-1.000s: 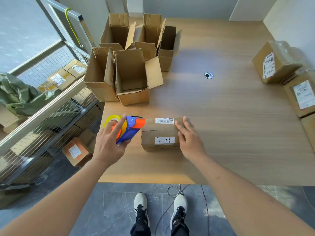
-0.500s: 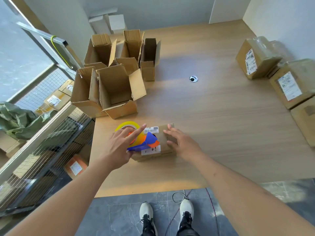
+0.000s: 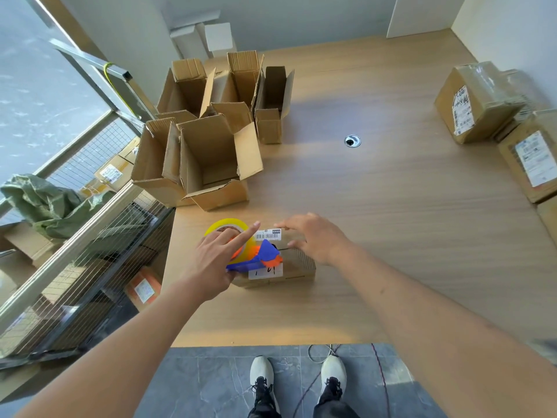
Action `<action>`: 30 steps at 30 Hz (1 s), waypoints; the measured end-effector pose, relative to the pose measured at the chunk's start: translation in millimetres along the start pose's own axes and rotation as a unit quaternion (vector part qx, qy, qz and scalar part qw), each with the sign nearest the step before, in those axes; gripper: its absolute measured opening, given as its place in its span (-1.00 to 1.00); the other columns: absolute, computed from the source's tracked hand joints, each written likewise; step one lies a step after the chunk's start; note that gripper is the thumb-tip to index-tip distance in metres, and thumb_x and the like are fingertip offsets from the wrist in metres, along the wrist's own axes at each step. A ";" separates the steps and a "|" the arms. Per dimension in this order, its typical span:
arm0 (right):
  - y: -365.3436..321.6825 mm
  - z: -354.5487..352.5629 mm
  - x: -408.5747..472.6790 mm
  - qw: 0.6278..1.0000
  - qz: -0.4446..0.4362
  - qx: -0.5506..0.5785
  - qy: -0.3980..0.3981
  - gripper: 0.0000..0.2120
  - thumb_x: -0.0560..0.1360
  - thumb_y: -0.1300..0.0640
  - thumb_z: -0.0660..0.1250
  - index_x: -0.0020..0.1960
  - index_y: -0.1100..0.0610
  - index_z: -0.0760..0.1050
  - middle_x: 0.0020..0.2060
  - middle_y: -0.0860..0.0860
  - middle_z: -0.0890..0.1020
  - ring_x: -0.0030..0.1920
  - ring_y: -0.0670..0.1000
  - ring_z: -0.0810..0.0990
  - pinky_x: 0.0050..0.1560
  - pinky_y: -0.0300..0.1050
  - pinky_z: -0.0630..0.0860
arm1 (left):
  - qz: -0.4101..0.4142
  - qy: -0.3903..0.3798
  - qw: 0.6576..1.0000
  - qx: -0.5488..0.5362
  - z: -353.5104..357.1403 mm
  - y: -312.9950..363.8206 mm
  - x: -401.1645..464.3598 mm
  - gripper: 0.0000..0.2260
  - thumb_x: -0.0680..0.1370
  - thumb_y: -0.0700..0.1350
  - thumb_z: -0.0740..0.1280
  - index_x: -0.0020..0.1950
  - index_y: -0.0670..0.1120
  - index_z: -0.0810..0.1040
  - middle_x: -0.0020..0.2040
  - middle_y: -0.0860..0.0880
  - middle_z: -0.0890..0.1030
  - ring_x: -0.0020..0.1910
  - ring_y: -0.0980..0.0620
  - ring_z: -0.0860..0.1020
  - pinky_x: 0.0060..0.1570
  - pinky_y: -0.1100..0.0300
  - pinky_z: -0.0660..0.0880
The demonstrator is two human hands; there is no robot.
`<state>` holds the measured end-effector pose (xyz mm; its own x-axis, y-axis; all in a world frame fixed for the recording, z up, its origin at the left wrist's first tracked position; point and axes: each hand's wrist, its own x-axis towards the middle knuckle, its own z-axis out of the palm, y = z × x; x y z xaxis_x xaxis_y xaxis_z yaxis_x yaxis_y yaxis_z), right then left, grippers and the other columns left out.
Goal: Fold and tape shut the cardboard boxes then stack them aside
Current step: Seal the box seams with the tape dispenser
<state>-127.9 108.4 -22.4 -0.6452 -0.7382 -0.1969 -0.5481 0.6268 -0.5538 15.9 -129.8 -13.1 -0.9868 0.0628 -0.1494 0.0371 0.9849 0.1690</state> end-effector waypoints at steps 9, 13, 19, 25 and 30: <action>-6.7 13.4 8.0 0.994 0.008 0.113 0.000 -0.89 0.54 0.07 0.48 0.05 -0.07 0.72 -0.06 -0.15 0.73 -0.03 -0.08 0.65 0.08 0.05 0.61 | -0.009 0.016 1.000 0.001 -0.1 8.7 -3.1 0.09 0.38 -0.15 0.55 0.67 0.24 -0.10 0.28 0.03 0.44 0.25 -0.08 0.42 0.24 -0.02 0.46; -9.0 17.1 5.5 0.991 0.031 0.130 0.034 -0.94 0.54 0.03 0.48 0.00 -0.07 0.72 -0.10 -0.15 0.73 -0.06 -0.10 0.64 0.03 0.00 0.61 | -0.017 0.053 0.998 -0.041 2.4 14.4 -5.4 -0.07 0.46 0.03 0.48 0.66 0.27 -0.04 0.20 0.03 0.43 0.25 -0.06 0.42 0.44 -0.11 0.31; -6.8 24.1 7.9 0.983 0.084 0.150 0.062 -0.95 0.51 0.03 0.49 -0.07 -0.10 0.73 -0.12 -0.15 0.73 -0.06 -0.05 0.64 -0.01 -0.03 0.58 | -0.014 0.119 0.993 -0.020 14.1 27.2 -5.9 -0.30 0.56 0.10 0.43 0.63 0.29 0.16 0.26 -0.06 0.44 0.23 -0.12 0.44 0.22 -0.04 0.43; -10.2 31.8 3.3 0.977 0.099 0.158 0.105 -0.90 0.52 0.08 0.46 -0.12 -0.09 0.72 -0.19 -0.16 0.72 -0.11 -0.08 0.63 -0.08 -0.05 0.59 | 0.015 0.136 0.990 0.040 19.9 27.9 -9.1 -0.36 0.59 -0.04 0.43 0.59 0.30 0.25 0.25 -0.21 0.45 0.23 -0.27 0.45 0.21 -0.17 0.46; -5.6 35.2 -16.6 0.965 0.109 0.182 0.154 -0.88 0.50 0.17 0.46 -0.16 -0.01 0.71 -0.24 -0.15 0.72 -0.15 -0.08 0.67 -0.08 -0.01 0.62 | 0.027 0.149 0.987 0.054 26.6 30.4 -12.1 -0.24 0.53 -0.19 0.48 0.60 0.28 0.25 0.25 -0.24 0.42 0.26 -0.29 0.40 0.30 -0.23 0.41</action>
<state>-95.4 108.4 -44.5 -0.8824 -0.4543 -0.1222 -0.1943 0.5885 -0.7848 33.1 -96.4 -32.0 -0.9850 0.0819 0.1521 0.0921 0.9939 0.0612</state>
